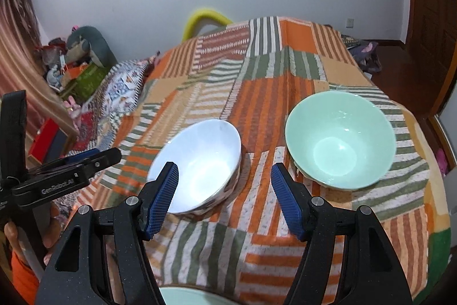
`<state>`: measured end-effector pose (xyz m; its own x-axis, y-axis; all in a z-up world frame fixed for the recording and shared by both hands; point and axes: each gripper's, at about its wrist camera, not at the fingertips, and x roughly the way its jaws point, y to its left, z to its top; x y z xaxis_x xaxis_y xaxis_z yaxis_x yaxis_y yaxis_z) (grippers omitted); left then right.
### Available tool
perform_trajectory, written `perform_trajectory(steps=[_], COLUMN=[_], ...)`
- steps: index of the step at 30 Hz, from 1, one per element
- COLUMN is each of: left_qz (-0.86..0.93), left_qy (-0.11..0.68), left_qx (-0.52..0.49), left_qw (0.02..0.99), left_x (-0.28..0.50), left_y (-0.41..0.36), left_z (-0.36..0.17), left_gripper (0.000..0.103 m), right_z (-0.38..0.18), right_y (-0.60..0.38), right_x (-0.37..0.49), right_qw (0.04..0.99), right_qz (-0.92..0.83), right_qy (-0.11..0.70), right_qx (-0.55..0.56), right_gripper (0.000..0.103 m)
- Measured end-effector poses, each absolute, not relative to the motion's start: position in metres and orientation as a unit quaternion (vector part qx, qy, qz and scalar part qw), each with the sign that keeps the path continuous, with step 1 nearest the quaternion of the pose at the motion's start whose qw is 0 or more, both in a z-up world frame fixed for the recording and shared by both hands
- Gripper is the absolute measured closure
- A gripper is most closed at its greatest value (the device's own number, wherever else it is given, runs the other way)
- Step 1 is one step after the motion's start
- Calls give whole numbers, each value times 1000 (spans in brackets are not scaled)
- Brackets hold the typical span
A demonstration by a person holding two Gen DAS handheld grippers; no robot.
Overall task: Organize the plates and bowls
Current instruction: 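Move both grippers to the white spotted bowl and grasp its rim, then lift the white spotted bowl with both grippers and carry it toward the pink bowl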
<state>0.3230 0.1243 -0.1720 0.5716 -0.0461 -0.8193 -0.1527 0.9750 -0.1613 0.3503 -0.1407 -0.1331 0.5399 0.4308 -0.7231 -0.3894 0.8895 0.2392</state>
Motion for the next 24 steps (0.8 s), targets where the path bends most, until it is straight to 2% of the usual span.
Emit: perform_trajectory(steps=[4,8,13,19,21,24], left_qz=[12,11,8,-4,-9,-17], left_qy=[484,497,510,526,524,527], left_qx=[-109,-119,-132,-151,-138,-116], left_qw=[868,860,850,837,840,841], left_x=[337,347,354,363,365,366], left_y=[121,124,129,132,127,117], left_z=[-192,-210,-223,-235,-235,-236], left_gripper=[52,56,60,74,78,86], right_z=[-143,-154,-167,-178,-182,-184], right_y=[-136,-128,-124,-117,-114,-114], right_x=[361,374,383,389,391,394], right_qw=[875,866,855,844,840,838], right_qz=[227,231,234,239,240,243], right_qy=[427,443,462,481,487,489], right_qx=[20,13,15,6,2,7], right_gripper=[39,52,57,70,80,81])
